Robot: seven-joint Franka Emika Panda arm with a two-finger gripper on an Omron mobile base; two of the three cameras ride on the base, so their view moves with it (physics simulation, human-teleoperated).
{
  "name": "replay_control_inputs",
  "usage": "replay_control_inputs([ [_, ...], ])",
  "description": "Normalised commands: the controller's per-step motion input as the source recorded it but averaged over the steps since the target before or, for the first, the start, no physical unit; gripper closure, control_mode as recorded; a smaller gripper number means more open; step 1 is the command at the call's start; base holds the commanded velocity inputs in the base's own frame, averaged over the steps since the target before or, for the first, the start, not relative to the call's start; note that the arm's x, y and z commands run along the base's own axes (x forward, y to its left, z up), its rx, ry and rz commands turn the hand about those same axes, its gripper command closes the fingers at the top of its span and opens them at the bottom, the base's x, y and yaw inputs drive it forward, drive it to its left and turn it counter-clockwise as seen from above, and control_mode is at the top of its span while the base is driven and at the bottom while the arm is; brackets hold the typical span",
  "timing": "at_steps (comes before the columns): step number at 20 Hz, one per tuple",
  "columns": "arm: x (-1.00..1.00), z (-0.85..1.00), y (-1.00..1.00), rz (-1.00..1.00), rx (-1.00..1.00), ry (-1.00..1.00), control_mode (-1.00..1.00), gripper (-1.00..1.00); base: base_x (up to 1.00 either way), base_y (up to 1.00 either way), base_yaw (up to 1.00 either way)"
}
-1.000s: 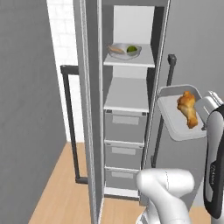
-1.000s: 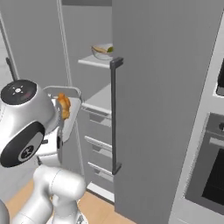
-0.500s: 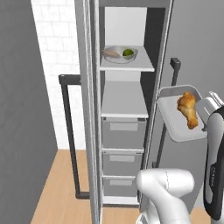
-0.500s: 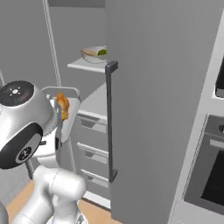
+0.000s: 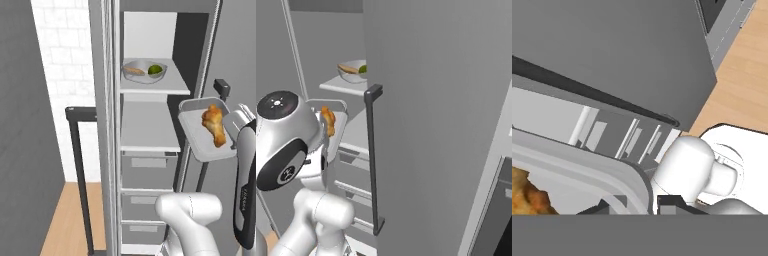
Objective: Take the meat container that has the chicken drumstick and place it on the second highest rack of the freezer. Then take the vegetable container that has the sweet potato and lime and place it on the highest rack of the freezer.
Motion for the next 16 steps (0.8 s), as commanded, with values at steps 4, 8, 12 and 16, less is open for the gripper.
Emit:
replay_control_inputs([
  [4,0.00,0.00,0.00,0.00,0.00,0.00,1.00,1.00,0.33,0.28,-0.02],
  [8,0.00,0.00,0.00,0.00,0.00,0.00,1.00,1.00,0.35,0.17,0.00],
  [12,0.34,-0.05,0.15,0.00,0.00,0.00,-1.00,1.00,0.10,0.06,0.00],
  [16,0.49,-0.14,0.00,0.10,0.02,0.00,-1.00,1.00,0.00,0.00,0.00],
])
